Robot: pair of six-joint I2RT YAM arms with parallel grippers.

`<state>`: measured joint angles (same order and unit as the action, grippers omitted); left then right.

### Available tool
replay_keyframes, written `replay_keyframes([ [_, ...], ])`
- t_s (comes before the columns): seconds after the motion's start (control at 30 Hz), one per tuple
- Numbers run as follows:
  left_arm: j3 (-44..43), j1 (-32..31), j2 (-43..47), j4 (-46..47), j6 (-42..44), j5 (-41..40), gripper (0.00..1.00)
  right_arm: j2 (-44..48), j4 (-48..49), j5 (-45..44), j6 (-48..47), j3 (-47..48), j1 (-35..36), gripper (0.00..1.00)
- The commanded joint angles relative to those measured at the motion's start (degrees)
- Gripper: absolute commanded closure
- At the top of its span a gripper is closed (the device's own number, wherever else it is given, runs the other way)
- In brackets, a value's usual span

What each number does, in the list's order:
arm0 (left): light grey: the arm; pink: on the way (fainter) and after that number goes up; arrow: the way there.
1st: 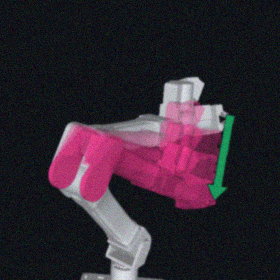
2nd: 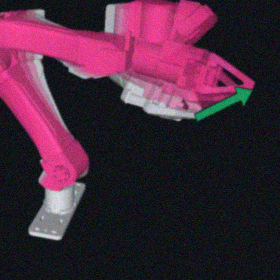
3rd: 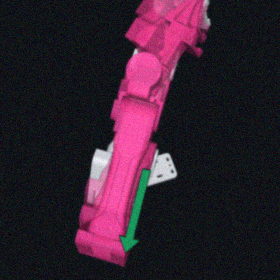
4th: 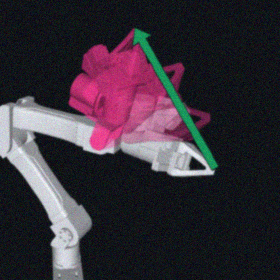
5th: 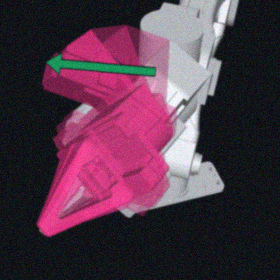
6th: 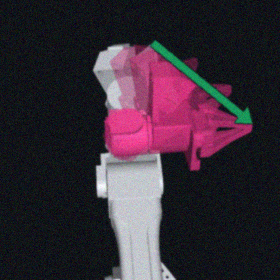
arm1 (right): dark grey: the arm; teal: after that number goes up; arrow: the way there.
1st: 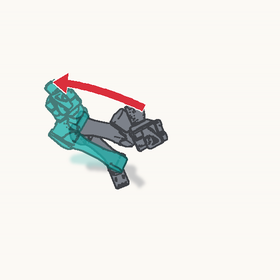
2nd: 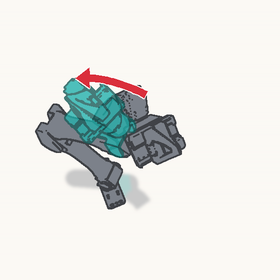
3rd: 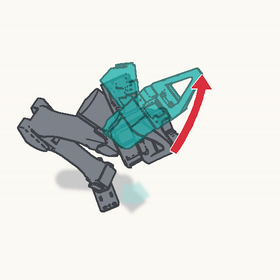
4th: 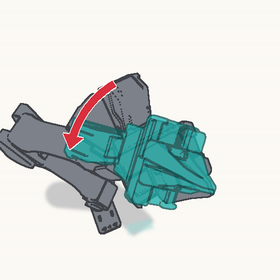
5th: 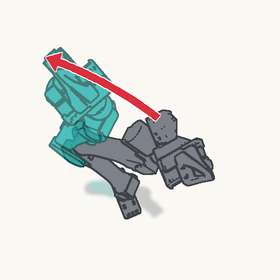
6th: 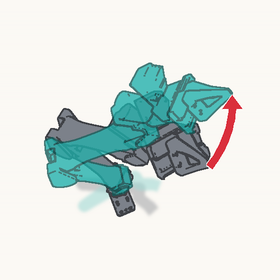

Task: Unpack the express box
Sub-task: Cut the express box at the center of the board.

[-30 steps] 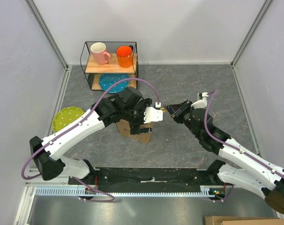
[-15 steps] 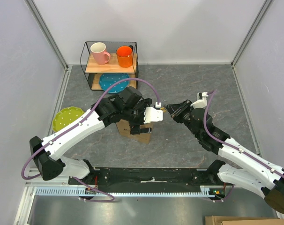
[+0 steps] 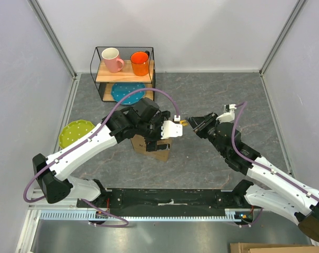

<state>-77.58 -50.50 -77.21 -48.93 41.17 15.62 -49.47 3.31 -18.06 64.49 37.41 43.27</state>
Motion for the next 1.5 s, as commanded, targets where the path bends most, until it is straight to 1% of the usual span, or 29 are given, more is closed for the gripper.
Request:
replay_keyframes([
  [0.0,-0.3,0.1,1.7,2.1,-0.7,1.3,0.01,-0.8,0.9,-0.1,-0.2,2.2,0.0,1.00],
  [0.33,-0.3,0.1,1.6,2.1,-0.6,1.3,0.01,-2.2,2.6,0.7,0.1,2.4,-0.1,1.00],
  [0.8,-0.1,0.1,1.9,2.1,-0.9,1.4,0.01,-0.2,1.8,-0.2,-0.2,2.5,0.0,1.00],
  [1.47,0.3,0.1,2.2,2.1,-1.0,1.4,0.01,-3.2,5.5,2.1,0.8,2.2,0.0,1.00],
])
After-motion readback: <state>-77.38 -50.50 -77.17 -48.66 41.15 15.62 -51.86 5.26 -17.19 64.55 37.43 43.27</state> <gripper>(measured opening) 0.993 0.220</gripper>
